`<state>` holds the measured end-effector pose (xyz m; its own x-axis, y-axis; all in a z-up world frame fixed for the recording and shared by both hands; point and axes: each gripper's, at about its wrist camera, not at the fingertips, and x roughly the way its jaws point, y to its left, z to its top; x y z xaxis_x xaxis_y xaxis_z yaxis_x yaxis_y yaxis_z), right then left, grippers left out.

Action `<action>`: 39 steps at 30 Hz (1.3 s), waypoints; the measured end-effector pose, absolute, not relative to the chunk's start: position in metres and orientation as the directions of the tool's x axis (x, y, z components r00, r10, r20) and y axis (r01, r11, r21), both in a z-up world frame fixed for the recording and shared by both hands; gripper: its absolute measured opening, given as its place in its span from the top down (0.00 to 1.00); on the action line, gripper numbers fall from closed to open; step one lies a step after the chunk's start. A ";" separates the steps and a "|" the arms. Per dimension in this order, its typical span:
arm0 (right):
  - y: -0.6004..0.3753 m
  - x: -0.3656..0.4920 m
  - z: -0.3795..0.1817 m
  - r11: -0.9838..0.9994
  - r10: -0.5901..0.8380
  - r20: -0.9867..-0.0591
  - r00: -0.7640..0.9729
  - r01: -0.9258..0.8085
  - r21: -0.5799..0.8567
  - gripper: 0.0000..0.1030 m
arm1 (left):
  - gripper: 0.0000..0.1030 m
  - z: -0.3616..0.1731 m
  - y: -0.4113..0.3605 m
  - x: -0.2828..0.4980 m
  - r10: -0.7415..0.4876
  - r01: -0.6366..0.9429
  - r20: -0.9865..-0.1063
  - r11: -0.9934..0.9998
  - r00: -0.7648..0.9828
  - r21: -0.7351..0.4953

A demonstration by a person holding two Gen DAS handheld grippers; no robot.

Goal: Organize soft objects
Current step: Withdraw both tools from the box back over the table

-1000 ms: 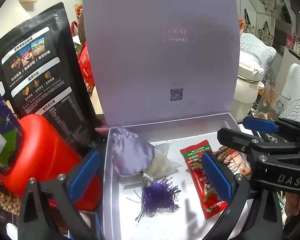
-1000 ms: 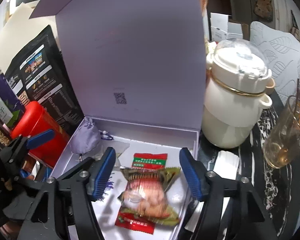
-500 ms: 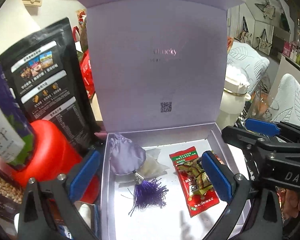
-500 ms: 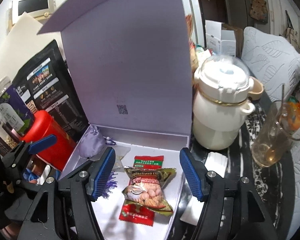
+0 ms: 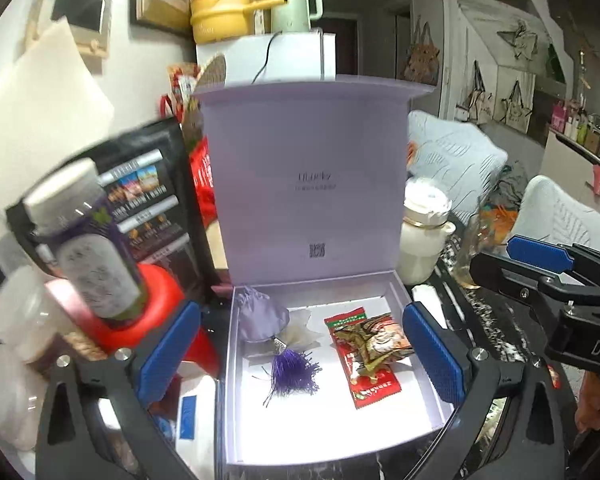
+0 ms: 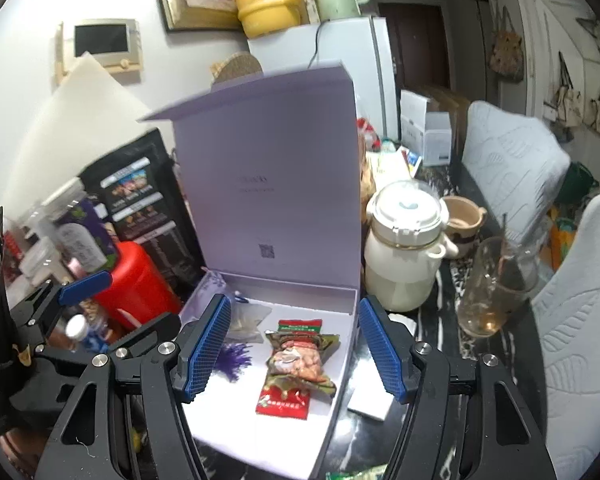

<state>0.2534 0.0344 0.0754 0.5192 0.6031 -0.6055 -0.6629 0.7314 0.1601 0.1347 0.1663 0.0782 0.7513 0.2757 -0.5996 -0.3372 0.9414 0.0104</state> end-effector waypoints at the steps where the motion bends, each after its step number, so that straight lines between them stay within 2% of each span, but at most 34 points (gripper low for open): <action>1: 0.031 0.248 0.080 0.733 0.604 -0.598 0.527 -0.662 0.156 0.35 | 0.00 0.084 0.163 0.128 0.280 -0.336 -0.590 0.942 0.758 0.015; 8: 0.007 0.198 0.118 0.731 0.618 -0.529 0.581 -0.673 0.113 0.34 | 0.00 0.112 0.140 0.087 0.269 -0.307 -0.542 0.951 0.797 0.020; 10: -0.001 0.180 0.127 0.732 0.617 -0.509 0.600 -0.676 0.089 0.31 | 0.00 0.117 0.133 0.075 0.263 -0.296 -0.532 0.955 0.805 0.023; 18: -0.024 0.123 0.145 0.738 0.613 -0.443 0.654 -0.675 0.025 0.29 | 0.00 0.129 0.112 0.035 0.237 -0.257 -0.506 0.966 0.829 0.032; 30: -0.064 0.065 0.124 0.782 0.568 -0.431 0.701 -0.623 0.018 0.26 | 0.00 0.114 0.076 -0.013 0.162 -0.159 -0.509 0.986 0.845 0.050; 39: -0.086 0.036 0.103 0.803 0.550 -0.439 0.710 -0.594 0.046 0.23 | 0.00 0.083 0.055 -0.028 0.083 -0.087 -0.559 0.996 0.825 0.020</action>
<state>0.0359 -0.0865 0.1031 0.7102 0.5503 -0.4392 -0.5939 0.8032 0.0460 -0.0277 0.0552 0.0832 0.8251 0.0832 -0.5589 -0.0872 0.9960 0.0195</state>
